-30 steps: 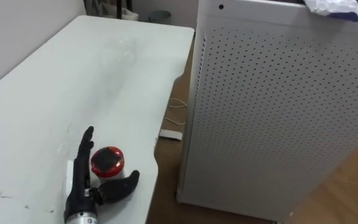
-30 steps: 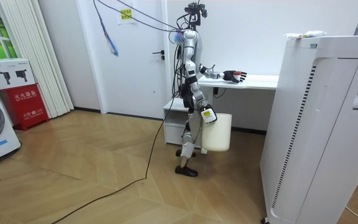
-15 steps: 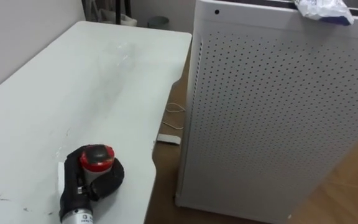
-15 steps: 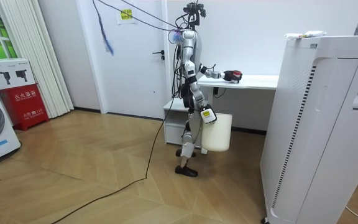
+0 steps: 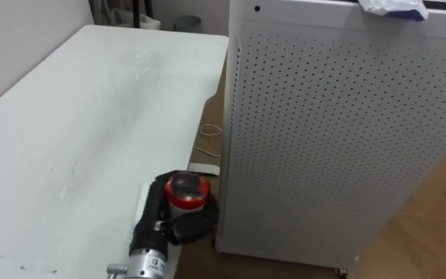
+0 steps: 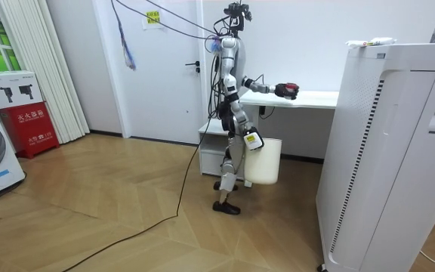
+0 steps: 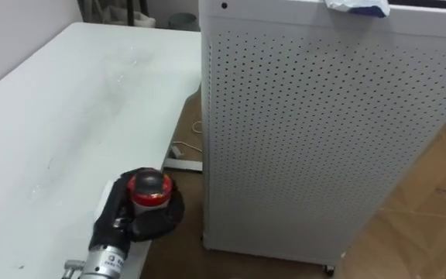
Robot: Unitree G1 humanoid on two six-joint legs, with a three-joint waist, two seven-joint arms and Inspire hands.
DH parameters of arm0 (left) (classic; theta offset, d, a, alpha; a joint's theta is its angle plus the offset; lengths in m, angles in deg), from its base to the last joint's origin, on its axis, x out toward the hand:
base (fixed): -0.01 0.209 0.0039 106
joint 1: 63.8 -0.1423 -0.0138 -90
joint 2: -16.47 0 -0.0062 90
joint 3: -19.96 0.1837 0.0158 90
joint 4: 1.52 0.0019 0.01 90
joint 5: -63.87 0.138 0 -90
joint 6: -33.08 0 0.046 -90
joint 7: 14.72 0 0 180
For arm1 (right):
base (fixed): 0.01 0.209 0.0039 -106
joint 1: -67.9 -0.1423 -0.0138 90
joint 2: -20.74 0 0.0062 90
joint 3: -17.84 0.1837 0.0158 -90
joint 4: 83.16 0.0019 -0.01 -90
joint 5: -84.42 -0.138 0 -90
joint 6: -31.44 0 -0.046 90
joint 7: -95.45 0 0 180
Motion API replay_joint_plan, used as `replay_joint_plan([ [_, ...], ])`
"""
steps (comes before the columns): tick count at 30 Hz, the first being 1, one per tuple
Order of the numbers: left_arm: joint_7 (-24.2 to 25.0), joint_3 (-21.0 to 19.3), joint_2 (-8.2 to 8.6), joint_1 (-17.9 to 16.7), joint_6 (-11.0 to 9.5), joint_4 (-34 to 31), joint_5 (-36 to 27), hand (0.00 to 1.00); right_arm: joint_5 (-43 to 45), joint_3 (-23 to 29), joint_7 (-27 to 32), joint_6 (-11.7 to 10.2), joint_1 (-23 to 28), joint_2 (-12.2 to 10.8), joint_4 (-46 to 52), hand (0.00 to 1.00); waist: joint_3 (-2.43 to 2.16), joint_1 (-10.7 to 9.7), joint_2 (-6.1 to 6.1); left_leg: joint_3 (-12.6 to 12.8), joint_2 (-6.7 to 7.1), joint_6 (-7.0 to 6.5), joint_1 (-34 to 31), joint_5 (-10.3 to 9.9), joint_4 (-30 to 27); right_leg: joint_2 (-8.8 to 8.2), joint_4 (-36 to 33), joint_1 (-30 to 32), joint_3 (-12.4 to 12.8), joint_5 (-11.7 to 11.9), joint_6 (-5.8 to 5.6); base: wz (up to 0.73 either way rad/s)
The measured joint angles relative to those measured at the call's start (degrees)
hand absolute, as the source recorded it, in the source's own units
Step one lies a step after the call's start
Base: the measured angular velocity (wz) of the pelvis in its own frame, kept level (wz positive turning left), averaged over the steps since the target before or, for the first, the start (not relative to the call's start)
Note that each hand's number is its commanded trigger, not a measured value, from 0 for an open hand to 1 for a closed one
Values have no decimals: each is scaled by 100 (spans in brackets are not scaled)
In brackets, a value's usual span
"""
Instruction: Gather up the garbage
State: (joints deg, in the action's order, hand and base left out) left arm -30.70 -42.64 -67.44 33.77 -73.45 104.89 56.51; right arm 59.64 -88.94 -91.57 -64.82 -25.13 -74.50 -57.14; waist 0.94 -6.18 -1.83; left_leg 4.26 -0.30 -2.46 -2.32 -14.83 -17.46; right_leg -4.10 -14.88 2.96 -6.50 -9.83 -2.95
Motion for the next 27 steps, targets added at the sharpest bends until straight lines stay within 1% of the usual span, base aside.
replay_joint_plan([
  [3,389,205,34,47,18,0,-1,100,4,6,44,-1,-26,7,199,100,4,-137,15,8,0,0,-6,0,5,0,2,0,0,1,2,-3],
  [7,850,537,52,46,67,0,-120,100,-19,7,124,-1,-29,23,404,100,7,-144,31,40,-2,0,-9,0,66,8,3,25,39,3,5,-4],
  [9,1150,720,54,48,153,-2,-217,100,-62,4,237,-2,-68,23,479,100,5,-148,40,42,-5,0,-4,0,93,11,0,29,39,3,4,0],
  [10,1220,739,54,48,171,-2,-218,100,-66,3,259,-2,-78,23,498,100,5,-145,41,42,-6,0,-5,0,90,12,0,34,38,3,5,0],
  [12,1453,773,56,48,269,-5,-219,100,-81,2,325,-2,-99,22,574,100,5,-142,41,44,-10,3,-5,1,80,15,3,44,37,3,4,0],
  [16,1608,770,47,46,297,-69,-224,100,-88,7,464,-2,-152,22,680,100,6,-149,39,53,-7,3,-20,2,74,10,6,85,41,3,4,0],
  [20,1684,786,43,47,315,-334,-225,100,-71,12,571,-3,-193,23,821,100,8,-183,34,58,-8,4,-47,3,84,9,14,113,36,3,5,0],
  [21,1696,789,51,47,315,-367,-225,91,-71,12,588,-3,-209,23,840,100,8,-195,34,65,-10,4,-46,3,85,9,14,113,37,3,4,0],
  [22,1703,793,51,47,315,-374,-225,42,-71,12,611,-4,-218,23,850,100,8,-203,34,67,-11,5,-45,3,86,9,15,113,37,3,4,0],
  [23,1711,807,49,46,317,-375,-225,0,-72,12,664,-4,-253,22,850,100,8,-218,34,69,-11,5,-45,3,85,9,16,113,36,3,4,0],
  [27,1782,839,46,17,328,-374,-212,0,-70,63,775,-12,-296,17,860,100,9,-268,34,67,-10,5,-52,3,81,10,30,113,32,3,5,0],
])
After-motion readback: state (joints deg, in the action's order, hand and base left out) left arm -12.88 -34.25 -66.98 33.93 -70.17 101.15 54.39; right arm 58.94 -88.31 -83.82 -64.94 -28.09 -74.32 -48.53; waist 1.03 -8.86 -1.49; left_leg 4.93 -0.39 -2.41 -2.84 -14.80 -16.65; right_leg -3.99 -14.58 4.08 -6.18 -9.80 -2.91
